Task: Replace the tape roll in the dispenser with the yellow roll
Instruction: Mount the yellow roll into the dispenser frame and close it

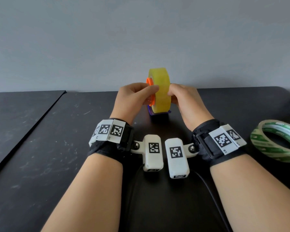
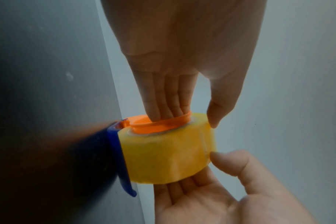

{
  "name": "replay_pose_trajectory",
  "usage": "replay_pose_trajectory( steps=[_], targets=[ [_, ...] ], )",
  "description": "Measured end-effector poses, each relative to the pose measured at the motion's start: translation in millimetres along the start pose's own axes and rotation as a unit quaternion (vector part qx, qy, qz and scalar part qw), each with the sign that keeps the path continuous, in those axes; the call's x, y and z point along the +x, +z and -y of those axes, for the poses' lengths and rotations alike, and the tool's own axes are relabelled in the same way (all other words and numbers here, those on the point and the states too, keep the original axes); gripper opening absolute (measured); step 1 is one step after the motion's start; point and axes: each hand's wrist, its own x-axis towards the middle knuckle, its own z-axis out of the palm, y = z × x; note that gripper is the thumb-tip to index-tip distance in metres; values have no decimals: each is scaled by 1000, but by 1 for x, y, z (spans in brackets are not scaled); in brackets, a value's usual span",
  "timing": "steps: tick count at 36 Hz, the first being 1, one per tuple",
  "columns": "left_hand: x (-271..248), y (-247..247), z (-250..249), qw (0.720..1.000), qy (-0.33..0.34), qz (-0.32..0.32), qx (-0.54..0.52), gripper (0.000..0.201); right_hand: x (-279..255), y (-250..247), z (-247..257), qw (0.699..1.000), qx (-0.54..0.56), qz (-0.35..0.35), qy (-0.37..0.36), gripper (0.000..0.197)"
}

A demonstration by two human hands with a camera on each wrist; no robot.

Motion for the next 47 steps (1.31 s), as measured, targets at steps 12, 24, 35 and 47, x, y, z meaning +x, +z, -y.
replay_pose_trajectory(
  steps=[12, 24, 35, 47],
  targets=[
    [2, -3, 1, 999, -9, 30, 10, 20, -6, 3, 3, 1000, -3, -3, -9, 54],
    [2, 0, 3, 1000, 4, 3, 10, 20, 2, -1, -2, 1000, -6, 6, -9, 58],
    [3, -3, 1, 1000, -8, 1, -18, 20, -3, -1, 0, 998, -34, 34, -28, 41],
    [6, -6, 4, 999, -11, 12, -33, 21, 0, -2, -5, 999, -44, 4, -23, 34]
  ],
)
